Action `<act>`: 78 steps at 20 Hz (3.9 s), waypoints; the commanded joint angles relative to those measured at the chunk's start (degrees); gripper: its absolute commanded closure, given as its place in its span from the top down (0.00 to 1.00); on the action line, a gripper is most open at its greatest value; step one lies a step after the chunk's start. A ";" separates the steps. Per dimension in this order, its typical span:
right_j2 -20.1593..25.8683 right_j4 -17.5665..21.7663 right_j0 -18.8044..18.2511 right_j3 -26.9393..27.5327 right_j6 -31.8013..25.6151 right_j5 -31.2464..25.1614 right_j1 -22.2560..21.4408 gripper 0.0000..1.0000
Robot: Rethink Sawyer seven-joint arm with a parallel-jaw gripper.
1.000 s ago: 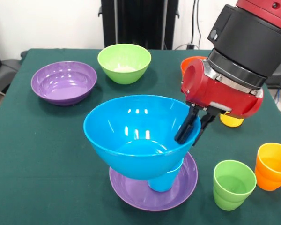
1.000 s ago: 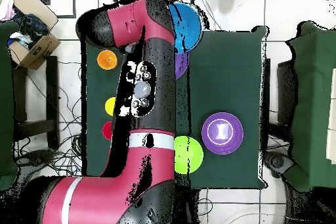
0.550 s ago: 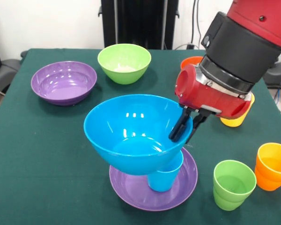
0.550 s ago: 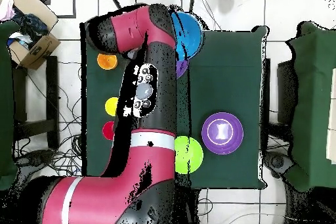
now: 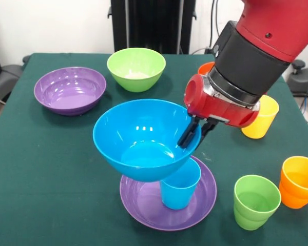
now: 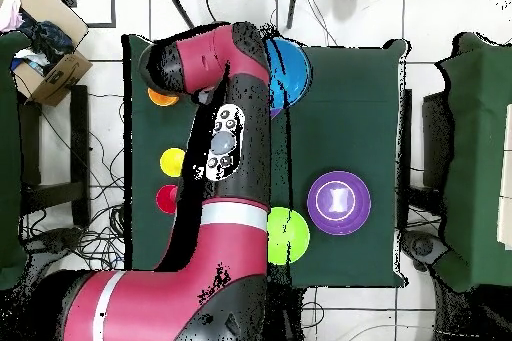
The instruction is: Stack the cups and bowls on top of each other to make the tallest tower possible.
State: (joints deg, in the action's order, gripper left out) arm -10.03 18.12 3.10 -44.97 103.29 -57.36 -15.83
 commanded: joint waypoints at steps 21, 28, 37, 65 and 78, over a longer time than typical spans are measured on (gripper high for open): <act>3.94 -0.82 2.96 -6.39 0.41 -3.50 -4.37 0.00; 4.25 -1.02 2.81 -6.66 0.62 -2.85 -4.15 0.00; 4.32 -1.64 2.46 -10.14 0.87 -0.60 -5.50 0.00; 5.53 -2.76 3.70 -13.05 3.00 2.77 -5.40 0.00; 6.19 -3.06 4.24 -12.82 3.61 5.29 -4.12 0.00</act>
State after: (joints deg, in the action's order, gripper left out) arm -10.03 16.17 6.58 -53.03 103.29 -55.91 -21.66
